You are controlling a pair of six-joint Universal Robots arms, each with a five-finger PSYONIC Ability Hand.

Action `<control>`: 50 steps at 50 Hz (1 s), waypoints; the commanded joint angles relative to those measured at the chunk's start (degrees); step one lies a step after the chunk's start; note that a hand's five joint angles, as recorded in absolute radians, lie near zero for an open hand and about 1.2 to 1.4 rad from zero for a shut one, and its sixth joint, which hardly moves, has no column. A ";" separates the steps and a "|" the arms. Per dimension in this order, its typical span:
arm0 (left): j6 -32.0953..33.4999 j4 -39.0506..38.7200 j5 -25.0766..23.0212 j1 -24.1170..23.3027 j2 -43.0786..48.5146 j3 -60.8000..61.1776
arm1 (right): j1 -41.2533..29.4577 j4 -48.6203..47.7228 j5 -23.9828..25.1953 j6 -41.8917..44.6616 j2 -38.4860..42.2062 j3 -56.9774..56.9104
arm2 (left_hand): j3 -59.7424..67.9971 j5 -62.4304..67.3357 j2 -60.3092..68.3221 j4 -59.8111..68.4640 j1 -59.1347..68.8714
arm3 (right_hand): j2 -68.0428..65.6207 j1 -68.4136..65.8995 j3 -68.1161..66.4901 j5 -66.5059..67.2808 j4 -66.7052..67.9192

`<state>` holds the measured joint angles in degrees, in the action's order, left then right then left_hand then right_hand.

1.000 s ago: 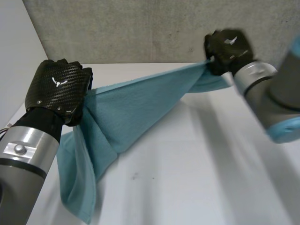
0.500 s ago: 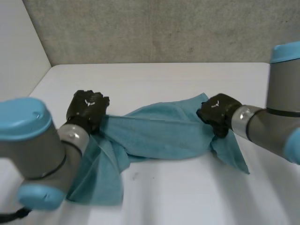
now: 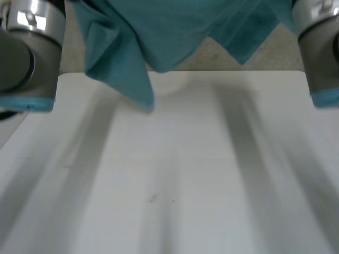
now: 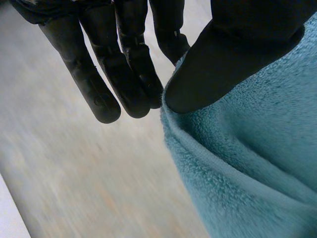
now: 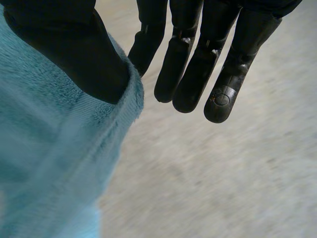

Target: Fold the laundry

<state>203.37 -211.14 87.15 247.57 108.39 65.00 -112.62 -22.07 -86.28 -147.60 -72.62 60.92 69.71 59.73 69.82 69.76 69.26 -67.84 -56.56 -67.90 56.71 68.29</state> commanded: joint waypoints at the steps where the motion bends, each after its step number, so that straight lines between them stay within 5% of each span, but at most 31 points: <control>1: -2.19 7.06 -0.32 2.21 -2.83 17.62 | 0.56 3.87 3.93 0.38 -4.82 18.45 | 10.29 10.27 10.18 10.24 10.74 | -12.16 -23.44 -12.10 13.29 11.71; 6: -2.19 7.32 -0.84 1.60 -2.13 29.55 | 0.73 6.86 6.65 0.12 -5.43 28.19 | 10.29 10.27 10.18 10.24 10.74 | -12.16 -23.44 -12.10 13.29 11.71; 17: -2.28 7.67 -0.05 1.16 4.38 34.67 | 0.03 10.63 6.83 -0.06 -7.97 30.32 | 10.29 10.27 10.18 10.24 10.74 | -12.16 -23.44 -12.10 13.29 11.71; 22: -2.63 7.58 -0.05 1.24 4.82 35.02 | -0.24 13.01 6.92 -0.23 -11.13 29.18 | -27.29 -27.30 -27.39 -27.33 -26.84 | -12.16 -23.44 -12.10 13.29 11.71; 30: -3.24 6.71 -0.14 1.16 5.52 35.28 | -1.03 16.87 7.01 -3.65 -14.30 25.40 | -44.00 -44.02 -44.10 -44.05 -43.55 | -12.16 -23.44 -12.10 13.29 11.71; 50: -13.44 4.86 0.04 1.24 8.86 33.79 | -0.59 24.79 8.06 -8.58 -22.39 14.23 | -46.21 -46.22 -46.31 -46.25 -45.76 | -12.16 -23.44 -12.10 13.29 11.71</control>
<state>190.77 -206.20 87.12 248.85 116.23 99.11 -113.60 1.60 -77.99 -153.89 -93.26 77.61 20.11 9.92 20.01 19.94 20.43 -67.83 -56.57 -67.93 56.73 68.30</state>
